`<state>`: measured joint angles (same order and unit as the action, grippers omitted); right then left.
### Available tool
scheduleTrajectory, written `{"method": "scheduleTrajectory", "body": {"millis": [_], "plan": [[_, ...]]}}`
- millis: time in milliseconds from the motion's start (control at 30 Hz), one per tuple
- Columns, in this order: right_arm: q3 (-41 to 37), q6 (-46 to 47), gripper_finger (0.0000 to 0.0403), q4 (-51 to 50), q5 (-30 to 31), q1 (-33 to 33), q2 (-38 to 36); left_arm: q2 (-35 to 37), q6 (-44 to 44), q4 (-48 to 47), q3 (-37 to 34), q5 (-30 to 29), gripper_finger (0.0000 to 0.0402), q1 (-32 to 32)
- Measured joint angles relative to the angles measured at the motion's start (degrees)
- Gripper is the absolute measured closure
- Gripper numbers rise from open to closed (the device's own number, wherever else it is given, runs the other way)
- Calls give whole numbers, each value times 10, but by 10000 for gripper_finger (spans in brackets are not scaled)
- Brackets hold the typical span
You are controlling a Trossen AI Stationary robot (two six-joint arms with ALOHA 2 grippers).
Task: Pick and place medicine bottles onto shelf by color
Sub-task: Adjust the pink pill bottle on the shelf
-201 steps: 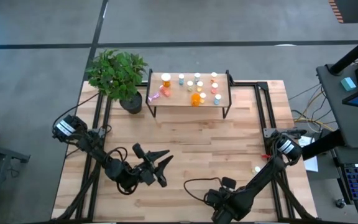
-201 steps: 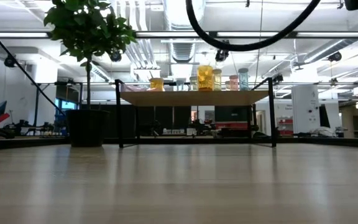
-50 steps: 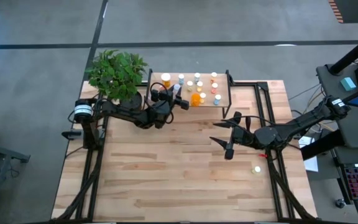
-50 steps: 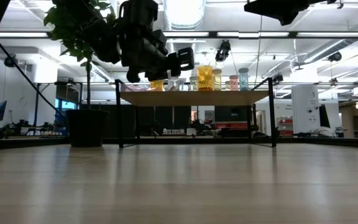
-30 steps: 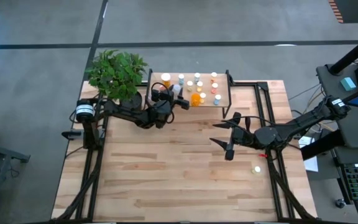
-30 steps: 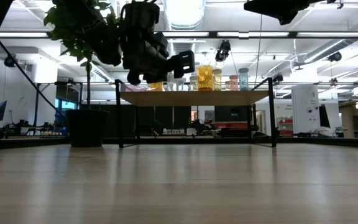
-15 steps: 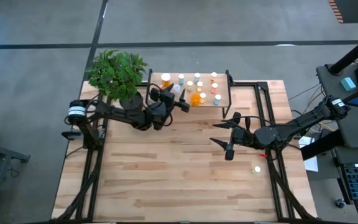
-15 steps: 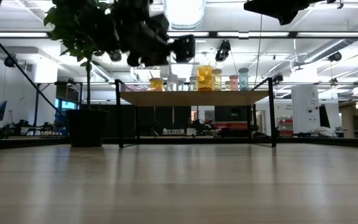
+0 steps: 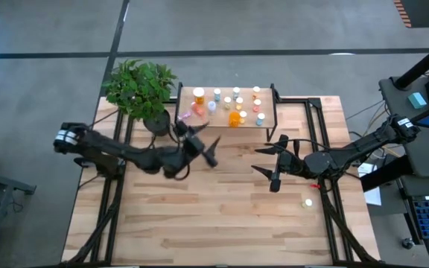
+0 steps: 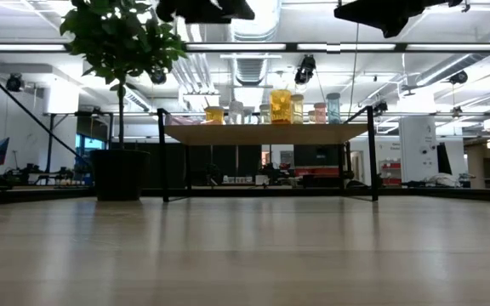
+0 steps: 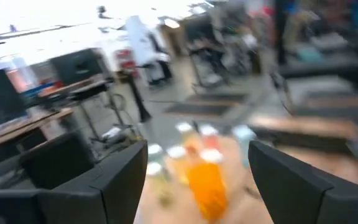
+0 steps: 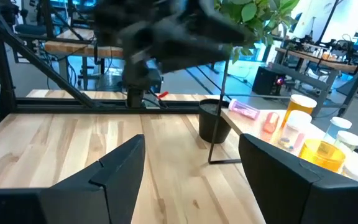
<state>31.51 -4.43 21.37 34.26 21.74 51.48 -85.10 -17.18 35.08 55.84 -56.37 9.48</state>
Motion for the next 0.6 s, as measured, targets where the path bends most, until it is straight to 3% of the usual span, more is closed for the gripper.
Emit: {"method": "scheduleTrajectory", "body": {"millis": [67, 167, 333, 433, 600], "plan": [[0, 0, 155, -1, 0, 0, 0, 17, 19, -85, 0, 3, 140, 26], [0, -3, 158, -1, 0, 0, -2, 42, 127, -247, 10, 14, 145, 45], [0, -7, 157, -1, 0, 0, -8, 61, 324, -570, 74, 144, 164, 12], [0, -14, 156, 0, 0, 0, -8, 46, 352, -694, 108, 172, 174, -19], [10, -22, 161, -9, 0, 0, -8, 6, 332, -783, 160, 216, 180, -94]]}}
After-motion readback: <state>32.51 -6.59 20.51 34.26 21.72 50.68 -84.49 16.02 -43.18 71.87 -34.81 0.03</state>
